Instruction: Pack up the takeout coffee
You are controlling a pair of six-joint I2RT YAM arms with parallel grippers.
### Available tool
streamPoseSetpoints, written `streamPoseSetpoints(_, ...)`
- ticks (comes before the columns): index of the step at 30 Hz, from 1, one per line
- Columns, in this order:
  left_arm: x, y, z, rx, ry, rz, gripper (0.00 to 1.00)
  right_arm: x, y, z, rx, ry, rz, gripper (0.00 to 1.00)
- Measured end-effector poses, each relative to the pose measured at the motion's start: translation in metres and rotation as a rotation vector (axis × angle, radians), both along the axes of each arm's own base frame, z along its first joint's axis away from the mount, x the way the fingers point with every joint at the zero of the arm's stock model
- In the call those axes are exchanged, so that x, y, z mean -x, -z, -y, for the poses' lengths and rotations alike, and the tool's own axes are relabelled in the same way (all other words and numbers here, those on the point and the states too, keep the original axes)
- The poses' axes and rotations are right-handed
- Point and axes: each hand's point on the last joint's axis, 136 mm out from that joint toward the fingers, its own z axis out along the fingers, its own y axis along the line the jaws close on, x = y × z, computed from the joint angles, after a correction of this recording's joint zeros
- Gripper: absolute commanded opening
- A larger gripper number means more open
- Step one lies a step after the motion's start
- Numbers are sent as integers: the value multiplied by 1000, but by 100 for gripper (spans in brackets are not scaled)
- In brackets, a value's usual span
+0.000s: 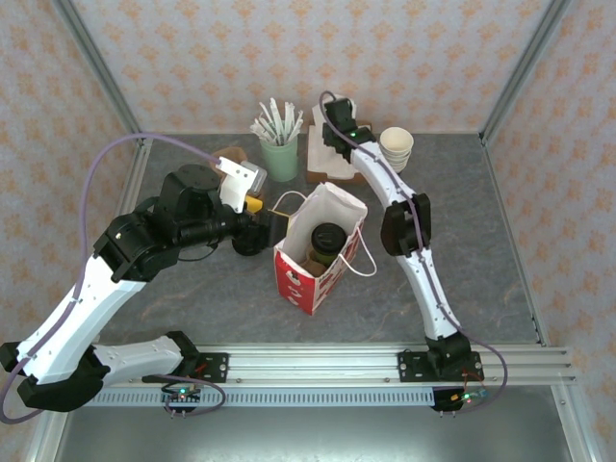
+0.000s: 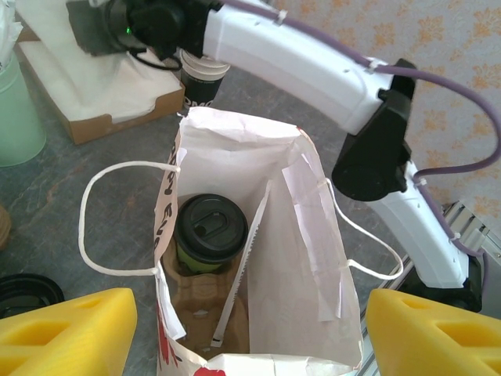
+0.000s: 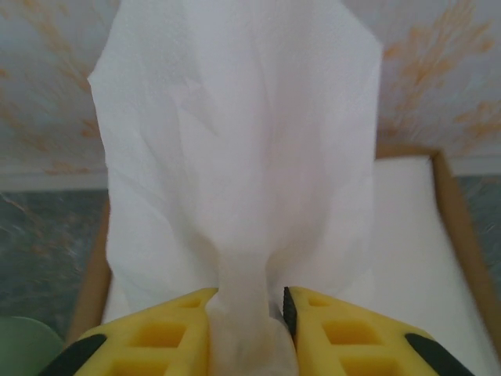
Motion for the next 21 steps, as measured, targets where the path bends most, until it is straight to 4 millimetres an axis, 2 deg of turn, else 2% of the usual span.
streamPoseSetpoints(2, 0, 0, 0, 0, 0, 0, 77, 2, -34, 1, -15, -4, 52, 25)
streamPoseSetpoints(7, 0, 0, 0, 0, -1, 0, 77, 10, -97, 3, -51, -16, 145, 20)
streamPoseSetpoints(12, -4, 1, -3, -12, -27, 11, 79, 30, -144, 3, -96, -53, 175, 17)
streamPoseSetpoints(17, -21, 17, -14, -69, -123, 20, 85, 73, -204, 4, -192, -99, 177, 12)
streamPoseSetpoints(21, -45, 27, -24, -88, -213, 1, 89, 130, -259, 3, -297, -134, 182, 12)
